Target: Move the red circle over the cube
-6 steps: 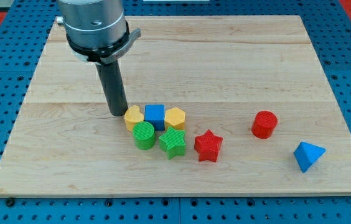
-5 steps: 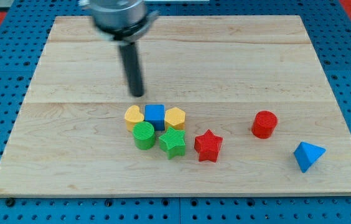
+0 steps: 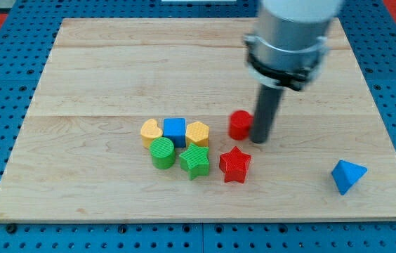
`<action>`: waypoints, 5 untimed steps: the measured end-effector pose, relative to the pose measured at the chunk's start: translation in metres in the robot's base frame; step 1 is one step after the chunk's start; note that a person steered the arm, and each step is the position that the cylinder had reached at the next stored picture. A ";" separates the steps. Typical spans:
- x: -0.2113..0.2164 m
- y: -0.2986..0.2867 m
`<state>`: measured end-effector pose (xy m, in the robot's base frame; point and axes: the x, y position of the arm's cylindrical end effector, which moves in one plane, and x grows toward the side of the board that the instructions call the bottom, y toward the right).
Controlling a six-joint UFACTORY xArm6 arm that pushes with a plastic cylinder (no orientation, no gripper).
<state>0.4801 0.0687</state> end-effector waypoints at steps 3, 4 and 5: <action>-0.064 -0.043; -0.088 -0.052; -0.098 -0.078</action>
